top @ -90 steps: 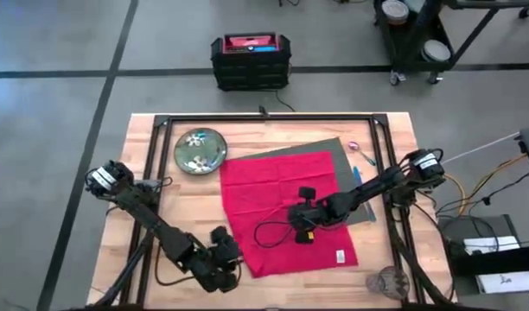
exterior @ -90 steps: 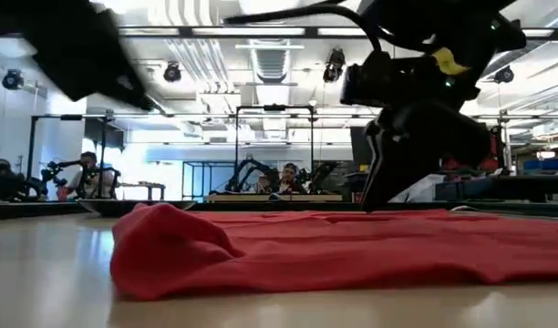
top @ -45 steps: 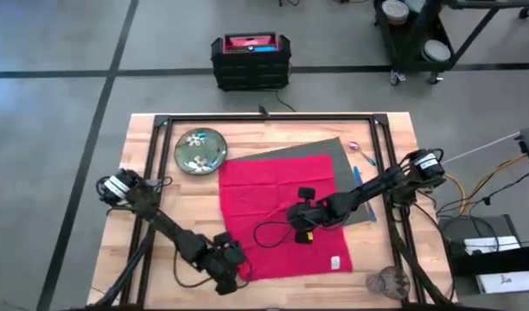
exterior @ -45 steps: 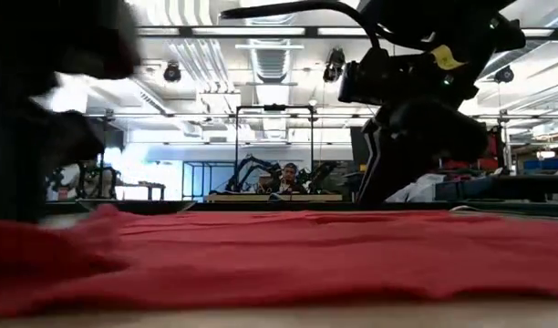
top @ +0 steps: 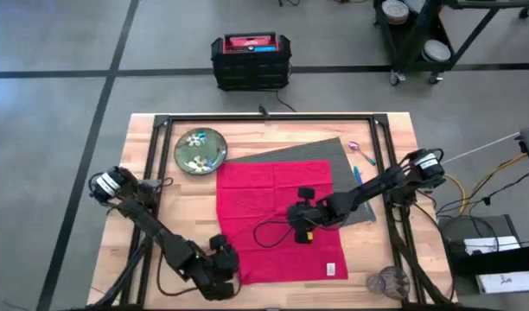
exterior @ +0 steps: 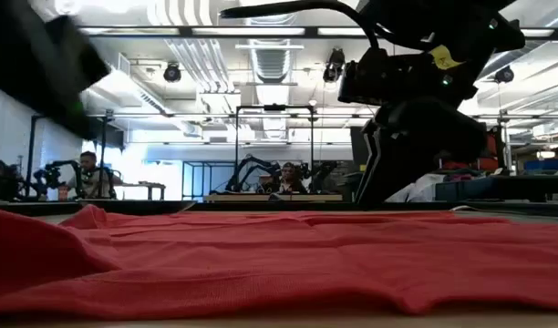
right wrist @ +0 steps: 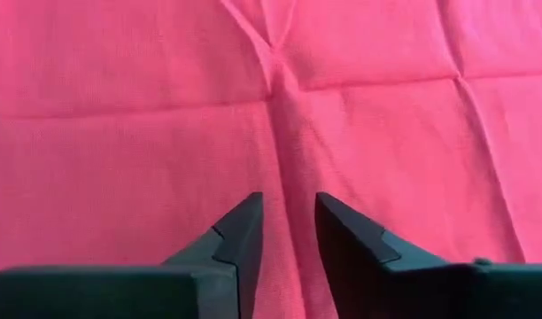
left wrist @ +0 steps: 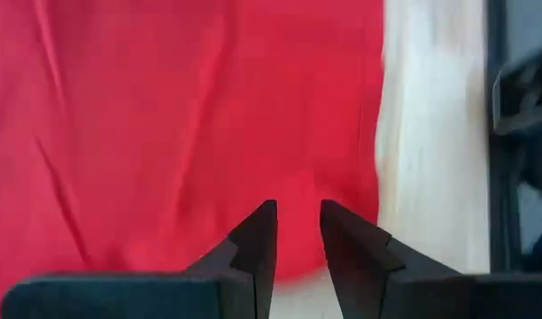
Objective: Set table place
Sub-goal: Fold the red table napkin
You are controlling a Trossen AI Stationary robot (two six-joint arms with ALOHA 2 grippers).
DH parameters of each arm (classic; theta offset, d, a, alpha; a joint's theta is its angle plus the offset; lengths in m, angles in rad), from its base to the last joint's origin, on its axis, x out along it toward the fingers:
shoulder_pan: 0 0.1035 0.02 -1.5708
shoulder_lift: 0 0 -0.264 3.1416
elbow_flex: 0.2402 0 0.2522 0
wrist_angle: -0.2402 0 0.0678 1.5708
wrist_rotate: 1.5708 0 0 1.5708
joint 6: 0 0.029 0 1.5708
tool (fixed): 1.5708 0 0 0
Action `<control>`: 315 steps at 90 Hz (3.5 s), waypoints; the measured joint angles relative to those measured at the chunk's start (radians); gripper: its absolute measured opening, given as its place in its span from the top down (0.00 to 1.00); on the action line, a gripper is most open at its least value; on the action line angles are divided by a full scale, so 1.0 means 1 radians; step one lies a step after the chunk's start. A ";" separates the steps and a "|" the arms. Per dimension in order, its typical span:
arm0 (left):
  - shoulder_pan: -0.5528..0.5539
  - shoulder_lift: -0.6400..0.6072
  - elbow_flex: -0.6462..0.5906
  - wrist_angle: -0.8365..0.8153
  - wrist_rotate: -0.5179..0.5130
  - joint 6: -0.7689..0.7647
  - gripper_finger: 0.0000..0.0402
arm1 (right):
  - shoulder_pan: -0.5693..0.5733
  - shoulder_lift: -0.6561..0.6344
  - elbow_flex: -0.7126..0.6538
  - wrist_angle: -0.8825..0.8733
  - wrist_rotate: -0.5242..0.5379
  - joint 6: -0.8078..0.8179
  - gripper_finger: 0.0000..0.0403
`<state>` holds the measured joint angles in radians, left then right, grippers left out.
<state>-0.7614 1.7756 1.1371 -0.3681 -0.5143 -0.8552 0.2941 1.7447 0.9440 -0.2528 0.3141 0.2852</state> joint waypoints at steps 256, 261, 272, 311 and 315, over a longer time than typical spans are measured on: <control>-0.207 0.203 0.146 -0.347 0.190 0.060 0.98 | 0.649 0.093 0.408 -0.453 -0.084 0.578 0.62; -0.207 0.203 0.146 -0.342 0.187 0.059 0.97 | 0.654 0.110 0.408 -0.453 -0.087 0.570 0.63; -0.207 0.203 0.145 -0.333 0.185 0.060 0.99 | 0.657 0.159 0.408 -0.492 -0.090 0.587 0.62; -0.206 0.198 0.143 -0.327 0.185 0.069 1.00 | 0.656 0.294 0.415 -0.583 -0.180 0.604 0.65; -0.206 0.197 0.143 -0.327 0.186 0.072 1.00 | 0.656 0.296 0.415 -0.583 -0.179 0.597 0.70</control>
<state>-0.9676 1.9729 1.2798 -0.6951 -0.3284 -0.7835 0.9501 2.0410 1.3590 -0.8363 0.1354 0.8822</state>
